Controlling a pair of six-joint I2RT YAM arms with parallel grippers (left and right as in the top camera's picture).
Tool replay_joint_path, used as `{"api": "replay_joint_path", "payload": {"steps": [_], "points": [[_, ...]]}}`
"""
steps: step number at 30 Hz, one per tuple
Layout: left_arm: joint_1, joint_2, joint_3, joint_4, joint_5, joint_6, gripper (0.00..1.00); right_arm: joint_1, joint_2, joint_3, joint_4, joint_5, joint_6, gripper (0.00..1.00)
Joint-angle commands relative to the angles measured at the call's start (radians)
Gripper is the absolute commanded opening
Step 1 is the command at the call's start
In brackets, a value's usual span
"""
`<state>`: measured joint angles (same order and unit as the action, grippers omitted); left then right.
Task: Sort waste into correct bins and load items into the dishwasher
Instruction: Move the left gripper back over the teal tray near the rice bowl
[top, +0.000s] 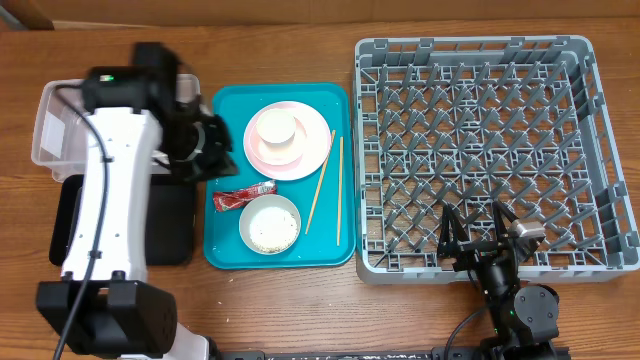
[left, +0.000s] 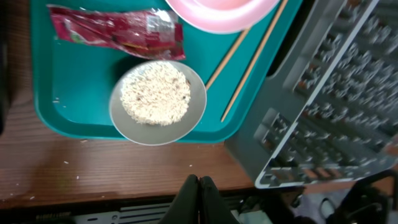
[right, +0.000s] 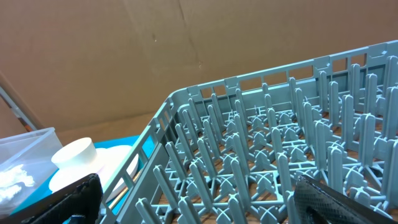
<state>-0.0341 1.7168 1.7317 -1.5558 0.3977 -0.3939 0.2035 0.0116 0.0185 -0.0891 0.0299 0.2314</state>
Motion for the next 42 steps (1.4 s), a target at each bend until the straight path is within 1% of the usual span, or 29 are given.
{"api": "replay_joint_path", "payload": {"steps": [1, 7, 13, 20, 22, 25, 30, 33, 35, 38, 40, 42], "points": [[-0.103, 0.004, -0.015, 0.004, -0.132, -0.095, 0.04, -0.004, -0.009, -0.01, 0.007, -0.002, -0.003, 1.0], [-0.249, 0.004, -0.015, 0.005, -0.311, -0.325, 0.04, -0.004, -0.009, -0.01, 0.007, -0.002, -0.003, 1.0], [-0.352, 0.004, -0.016, 0.003, -0.465, -0.637, 0.04, -0.004, -0.009, -0.01, 0.007, -0.002, -0.003, 1.0], [-0.431, 0.004, -0.028, 0.005, -0.481, -0.937, 0.04, -0.004, -0.009, -0.01, 0.007, -0.002, -0.003, 1.0], [-0.442, 0.004, -0.04, 0.004, -0.485, -0.996, 0.04, -0.004, -0.009, -0.01, 0.007, -0.002, -0.003, 1.0], [-0.451, 0.004, -0.067, 0.004, -0.487, -1.052, 0.04, -0.004, -0.009, -0.01, 0.007, -0.002, -0.003, 1.0], [-0.451, 0.004, -0.129, 0.011, -0.486, -1.108, 0.06, -0.004, -0.009, -0.01, 0.007, -0.002, -0.003, 1.0], [-0.451, 0.004, -0.177, 0.018, -0.487, -1.167, 0.06, -0.004, -0.009, -0.01, 0.007, -0.002, -0.003, 1.0], [-0.45, 0.004, -0.226, 0.039, -0.487, -1.21, 0.11, -0.004, -0.009, -0.01, 0.007, -0.002, -0.003, 1.0], [-0.45, 0.004, -0.249, 0.073, -0.486, -1.21, 0.16, -0.004, -0.009, -0.01, 0.007, -0.002, -0.003, 1.0], [-0.45, 0.004, -0.259, 0.092, -0.487, -1.21, 0.21, -0.004, -0.009, -0.01, 0.007, -0.002, -0.003, 1.0], [-0.45, 0.004, -0.267, 0.109, -0.486, -1.21, 0.23, -0.004, -0.009, -0.01, 0.007, -0.002, -0.003, 1.0]]}}
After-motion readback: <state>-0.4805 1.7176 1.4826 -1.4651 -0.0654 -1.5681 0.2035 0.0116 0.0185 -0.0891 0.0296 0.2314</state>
